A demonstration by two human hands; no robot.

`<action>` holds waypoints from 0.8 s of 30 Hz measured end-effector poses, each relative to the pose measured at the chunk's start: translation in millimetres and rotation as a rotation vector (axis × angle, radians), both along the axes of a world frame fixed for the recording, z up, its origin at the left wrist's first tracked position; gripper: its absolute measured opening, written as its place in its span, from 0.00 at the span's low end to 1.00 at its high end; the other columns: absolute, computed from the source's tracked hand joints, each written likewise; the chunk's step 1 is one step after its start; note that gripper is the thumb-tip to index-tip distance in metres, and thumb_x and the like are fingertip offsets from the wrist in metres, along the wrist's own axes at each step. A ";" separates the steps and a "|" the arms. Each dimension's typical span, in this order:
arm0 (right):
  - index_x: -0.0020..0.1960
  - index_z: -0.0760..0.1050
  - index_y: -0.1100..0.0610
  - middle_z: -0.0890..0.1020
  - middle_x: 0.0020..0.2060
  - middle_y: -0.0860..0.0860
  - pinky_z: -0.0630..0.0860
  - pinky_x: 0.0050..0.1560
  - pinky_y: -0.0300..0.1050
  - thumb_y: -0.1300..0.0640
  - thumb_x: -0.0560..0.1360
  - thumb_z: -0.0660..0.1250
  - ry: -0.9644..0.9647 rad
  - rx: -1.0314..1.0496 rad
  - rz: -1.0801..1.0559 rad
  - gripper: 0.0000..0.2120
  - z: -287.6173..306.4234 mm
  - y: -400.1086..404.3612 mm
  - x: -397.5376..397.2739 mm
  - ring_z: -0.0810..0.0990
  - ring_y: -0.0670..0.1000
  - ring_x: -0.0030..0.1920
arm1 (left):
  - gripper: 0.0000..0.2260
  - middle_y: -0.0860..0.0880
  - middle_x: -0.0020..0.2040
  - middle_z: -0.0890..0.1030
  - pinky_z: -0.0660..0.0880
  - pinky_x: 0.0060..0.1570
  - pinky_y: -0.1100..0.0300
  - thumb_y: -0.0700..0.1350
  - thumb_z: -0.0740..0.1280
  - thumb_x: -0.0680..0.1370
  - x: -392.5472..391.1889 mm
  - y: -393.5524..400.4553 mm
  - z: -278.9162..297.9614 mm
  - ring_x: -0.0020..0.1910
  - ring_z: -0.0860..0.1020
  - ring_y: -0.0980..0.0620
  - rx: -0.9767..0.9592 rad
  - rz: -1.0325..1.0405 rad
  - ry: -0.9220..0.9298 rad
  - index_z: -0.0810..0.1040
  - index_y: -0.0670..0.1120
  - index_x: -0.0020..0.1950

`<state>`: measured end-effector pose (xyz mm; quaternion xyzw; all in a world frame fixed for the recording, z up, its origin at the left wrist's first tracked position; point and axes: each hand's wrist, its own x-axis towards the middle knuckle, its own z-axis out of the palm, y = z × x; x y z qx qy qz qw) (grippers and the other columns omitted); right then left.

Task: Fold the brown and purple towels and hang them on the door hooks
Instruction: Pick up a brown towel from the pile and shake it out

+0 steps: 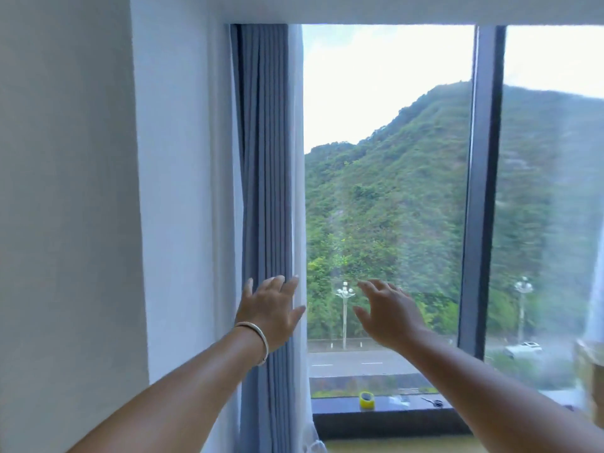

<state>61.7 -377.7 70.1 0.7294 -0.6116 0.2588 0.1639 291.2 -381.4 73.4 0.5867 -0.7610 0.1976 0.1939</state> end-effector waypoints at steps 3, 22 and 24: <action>0.71 0.66 0.49 0.73 0.68 0.49 0.67 0.66 0.49 0.43 0.77 0.62 -0.021 0.011 -0.157 0.25 -2.0 19.0 -73.6 0.72 0.53 0.66 | 0.27 0.52 0.75 0.63 0.52 0.73 0.41 0.61 0.53 0.80 -81.2 -16.3 -2.5 0.74 0.62 0.50 0.022 -0.152 -0.027 0.53 0.55 0.77; 0.71 0.65 0.51 0.71 0.66 0.48 0.66 0.65 0.48 0.43 0.80 0.57 -0.052 0.068 -1.078 0.23 -11.2 210.9 -419.6 0.69 0.51 0.66 | 0.28 0.53 0.75 0.63 0.52 0.74 0.44 0.62 0.52 0.80 -557.2 23.1 -24.2 0.74 0.61 0.51 0.036 -1.110 -0.066 0.50 0.55 0.78; 0.72 0.64 0.50 0.71 0.66 0.48 0.66 0.66 0.48 0.43 0.80 0.56 -0.033 0.081 -1.151 0.23 -4.4 218.9 -445.0 0.69 0.51 0.66 | 0.28 0.52 0.75 0.63 0.52 0.74 0.43 0.61 0.51 0.81 -596.3 26.2 -18.9 0.74 0.61 0.51 0.040 -1.180 -0.046 0.50 0.55 0.78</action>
